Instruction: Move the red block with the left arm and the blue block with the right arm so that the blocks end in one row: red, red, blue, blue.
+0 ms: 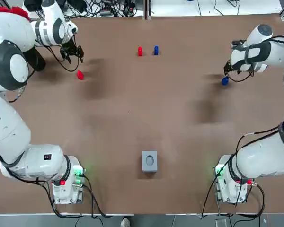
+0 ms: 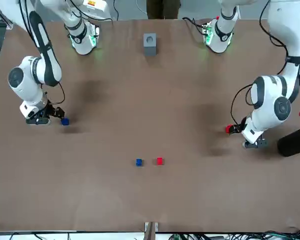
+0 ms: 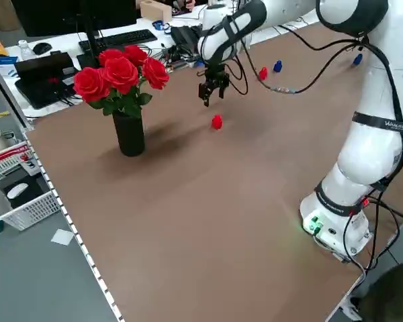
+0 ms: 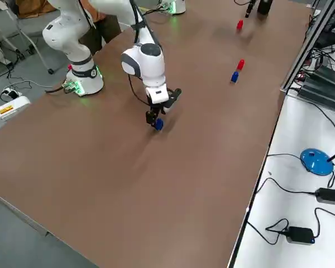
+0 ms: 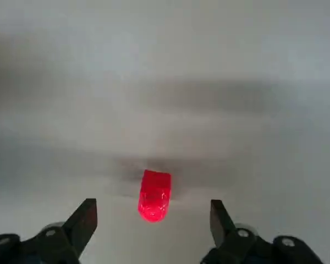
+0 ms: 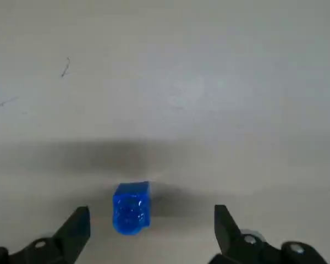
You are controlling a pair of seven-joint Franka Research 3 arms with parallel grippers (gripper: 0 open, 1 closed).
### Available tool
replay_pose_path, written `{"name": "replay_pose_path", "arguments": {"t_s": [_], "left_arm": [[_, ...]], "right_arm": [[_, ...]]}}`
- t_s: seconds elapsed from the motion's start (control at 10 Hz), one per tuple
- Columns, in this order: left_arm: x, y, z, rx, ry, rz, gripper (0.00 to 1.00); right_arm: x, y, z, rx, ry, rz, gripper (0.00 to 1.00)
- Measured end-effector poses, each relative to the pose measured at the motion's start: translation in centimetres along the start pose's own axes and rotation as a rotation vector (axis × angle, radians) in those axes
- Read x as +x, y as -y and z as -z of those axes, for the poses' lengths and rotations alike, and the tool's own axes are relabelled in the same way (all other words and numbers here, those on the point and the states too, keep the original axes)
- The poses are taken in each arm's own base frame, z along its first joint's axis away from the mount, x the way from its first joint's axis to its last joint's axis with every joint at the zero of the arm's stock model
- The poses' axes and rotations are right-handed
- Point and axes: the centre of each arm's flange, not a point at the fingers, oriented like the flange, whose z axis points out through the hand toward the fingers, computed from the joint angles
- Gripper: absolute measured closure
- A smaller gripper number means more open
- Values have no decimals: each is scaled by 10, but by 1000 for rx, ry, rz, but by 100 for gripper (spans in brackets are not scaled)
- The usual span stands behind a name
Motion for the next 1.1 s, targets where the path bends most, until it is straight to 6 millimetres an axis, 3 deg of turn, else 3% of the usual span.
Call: {"name": "replay_pose_path", "arguments": {"t_s": [0.4,0.6,0.9,1.1], "left_arm": [[-12,1,-40,8,48,-7,15],[-14,1,-46,7,54,-7,23],[-14,1,-46,8,54,-7,68],[-14,1,-46,8,53,-8,70]], "right_arm": [[-2,6,-18,-8,-1,10,16],[-3,7,-21,-5,4,4,22],[-1,16,-21,13,2,-14,33],[-3,22,-23,21,7,-18,33]]}}
